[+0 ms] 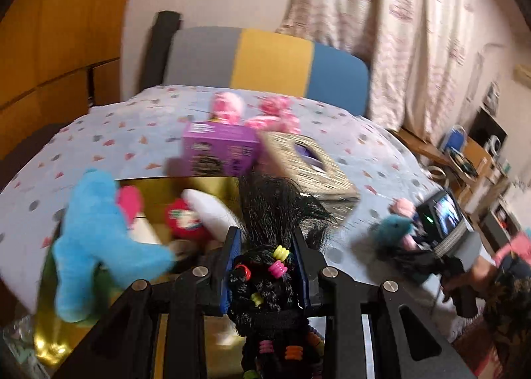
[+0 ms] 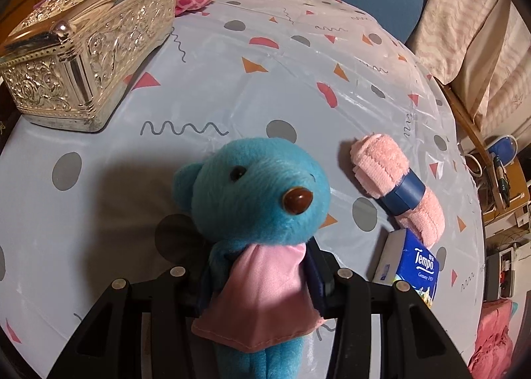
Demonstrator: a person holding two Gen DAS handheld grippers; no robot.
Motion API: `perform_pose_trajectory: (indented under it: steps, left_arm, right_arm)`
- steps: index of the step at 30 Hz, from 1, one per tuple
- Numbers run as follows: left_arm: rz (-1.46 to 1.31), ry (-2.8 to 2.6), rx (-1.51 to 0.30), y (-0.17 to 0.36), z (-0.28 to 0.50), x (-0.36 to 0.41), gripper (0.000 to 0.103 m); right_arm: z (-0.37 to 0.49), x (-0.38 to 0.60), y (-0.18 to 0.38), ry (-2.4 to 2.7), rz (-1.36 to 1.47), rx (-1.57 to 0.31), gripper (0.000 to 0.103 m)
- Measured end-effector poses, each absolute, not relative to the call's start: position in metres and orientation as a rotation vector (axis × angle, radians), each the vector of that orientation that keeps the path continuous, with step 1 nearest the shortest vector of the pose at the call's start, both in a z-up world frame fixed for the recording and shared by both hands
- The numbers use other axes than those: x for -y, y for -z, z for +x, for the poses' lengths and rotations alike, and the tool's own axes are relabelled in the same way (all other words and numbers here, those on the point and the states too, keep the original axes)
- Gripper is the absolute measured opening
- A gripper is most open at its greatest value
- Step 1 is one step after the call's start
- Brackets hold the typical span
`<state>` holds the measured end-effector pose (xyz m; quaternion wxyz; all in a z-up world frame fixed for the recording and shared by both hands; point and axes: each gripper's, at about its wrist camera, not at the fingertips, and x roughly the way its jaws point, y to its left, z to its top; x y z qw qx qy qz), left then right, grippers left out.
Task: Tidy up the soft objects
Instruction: 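Lift the hair piece with the left gripper while the right gripper lifts the teddy bear, then lower the hair piece into the gold tray and open the left gripper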
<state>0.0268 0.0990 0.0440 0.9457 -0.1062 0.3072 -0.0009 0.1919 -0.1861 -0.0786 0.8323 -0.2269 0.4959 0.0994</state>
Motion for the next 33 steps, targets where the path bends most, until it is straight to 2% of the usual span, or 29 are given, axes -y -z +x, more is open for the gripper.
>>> perform_pose_trajectory:
  steps: [9, 14, 22, 29, 31, 32, 33]
  left_arm:
    - [-0.354, -0.212, -0.601, -0.045, -0.016, -0.203, 0.03]
    - [-0.391, -0.293, -0.591, -0.04, -0.043, -0.236, 0.03]
    - [-0.388, -0.229, -0.617, -0.024, -0.042, -0.223, 0.03]
    - [-0.338, -0.232, -0.744, 0.01, -0.02, -0.208, 0.031]
    - [-0.339, -0.236, -0.762, 0.016, -0.019, -0.209, 0.037]
    - [-0.334, -0.238, -0.773, 0.018, -0.018, -0.21, 0.047]
    - [-0.331, -0.246, -0.777, 0.019, -0.018, -0.211, 0.053]
  right_arm:
    - [0.192, 0.185, 0.08, -0.208, -0.516, -1.038, 0.046]
    - [0.189, 0.183, 0.08, -0.209, -0.532, -1.032, 0.046]
    - [0.189, 0.183, 0.08, -0.208, -0.534, -1.032, 0.046]
    - [0.188, 0.182, 0.08, -0.204, -0.538, -1.03, 0.046]
    - [0.188, 0.183, 0.08, -0.204, -0.538, -1.031, 0.046]
    - [0.188, 0.182, 0.08, -0.205, -0.539, -1.03, 0.046]
    - [0.188, 0.182, 0.08, -0.204, -0.539, -1.03, 0.046]
